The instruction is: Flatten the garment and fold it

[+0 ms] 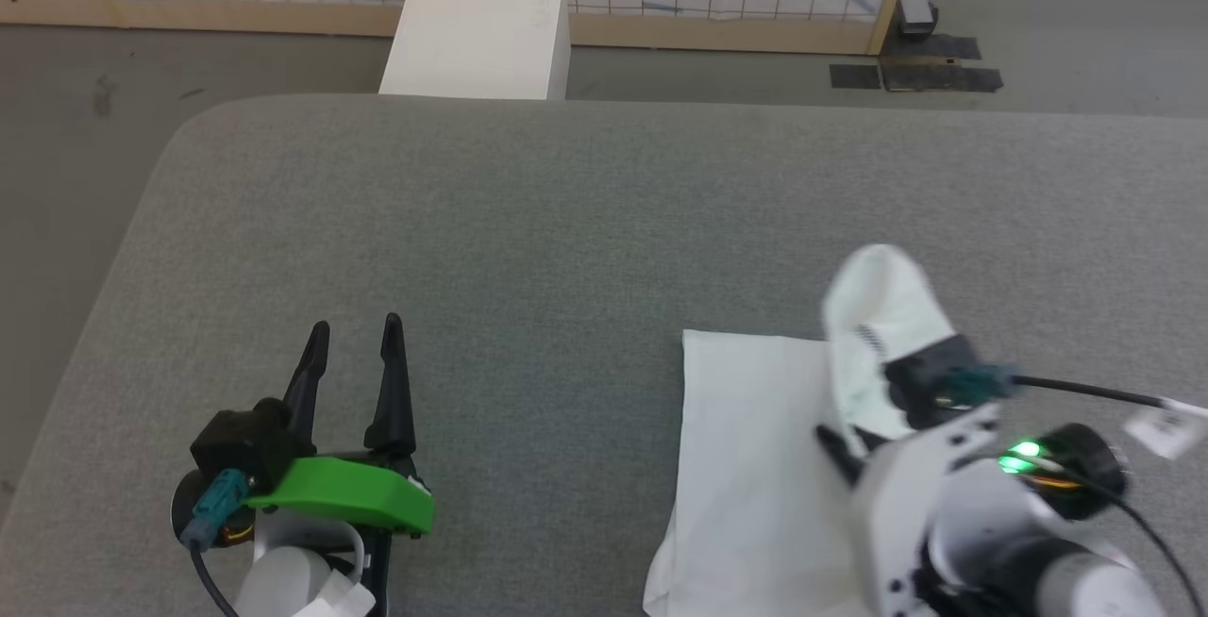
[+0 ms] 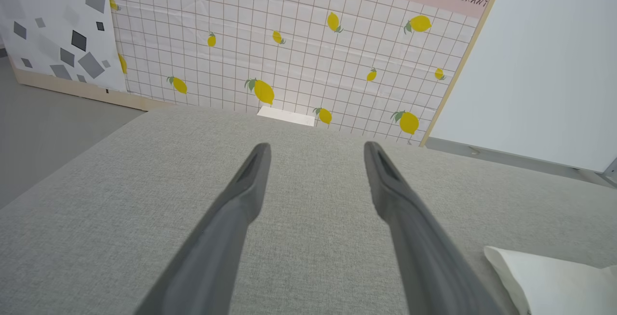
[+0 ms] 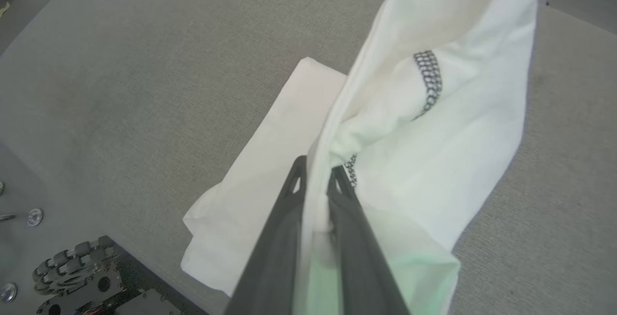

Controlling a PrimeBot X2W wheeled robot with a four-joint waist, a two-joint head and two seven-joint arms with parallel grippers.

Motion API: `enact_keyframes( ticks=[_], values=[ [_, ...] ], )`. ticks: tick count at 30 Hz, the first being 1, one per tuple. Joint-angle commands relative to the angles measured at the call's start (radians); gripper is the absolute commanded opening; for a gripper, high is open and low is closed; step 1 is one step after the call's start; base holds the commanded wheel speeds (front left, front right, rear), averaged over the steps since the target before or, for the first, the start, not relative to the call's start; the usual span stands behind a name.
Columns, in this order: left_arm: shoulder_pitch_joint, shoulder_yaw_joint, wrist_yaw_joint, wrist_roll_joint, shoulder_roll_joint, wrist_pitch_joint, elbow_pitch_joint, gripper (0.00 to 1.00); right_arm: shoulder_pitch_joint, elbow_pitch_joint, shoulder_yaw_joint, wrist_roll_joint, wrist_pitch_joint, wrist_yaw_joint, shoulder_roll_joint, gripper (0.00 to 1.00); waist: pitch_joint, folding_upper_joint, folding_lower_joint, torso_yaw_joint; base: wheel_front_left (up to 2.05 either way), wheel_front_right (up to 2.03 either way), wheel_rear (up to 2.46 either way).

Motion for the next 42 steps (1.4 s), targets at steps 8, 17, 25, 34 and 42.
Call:
enact_keyframes(
  ticks=[8, 17, 25, 34, 42],
  values=[
    [-0.032, -0.009, -0.001, -0.016, -0.003, -0.004, -0.002, 1.00, -0.125, 0.239, 0.174, 0.030, -0.005, -0.002, 0.016, 0.00, 0.045, 0.0000, 0.0000, 0.050, 0.00, 0.00, 0.00],
    [-0.039, -0.001, 0.001, -0.022, -0.003, -0.004, 0.002, 1.00, -0.165, 0.415, 0.223, 0.100, -0.011, -0.002, 0.030, 0.49, 0.062, 0.0000, 0.0000, 0.062, 0.00, 0.00, 0.00],
    [-0.030, 0.009, -0.001, -0.020, -0.003, -0.004, 0.008, 1.00, -0.156, 0.298, 0.227, 0.239, -0.107, -0.002, 0.034, 1.00, 0.039, 0.0000, 0.0000, 0.027, 0.00, 0.00, 0.00],
    [-0.021, 0.022, -0.008, -0.011, -0.003, -0.004, 0.005, 1.00, -0.116, 0.136, 0.004, 0.337, -0.459, -0.002, 0.035, 1.00, 0.009, 0.0000, 0.0000, -0.037, 0.00, 0.00, 0.00],
    [-0.025, 0.027, -0.012, -0.003, -0.003, -0.004, 0.003, 1.00, -0.073, 0.313, -0.245, 0.586, -0.538, -0.002, 0.035, 1.00, 0.006, 0.0000, 0.0000, -0.071, 0.00, 0.00, 0.00]
  ],
)
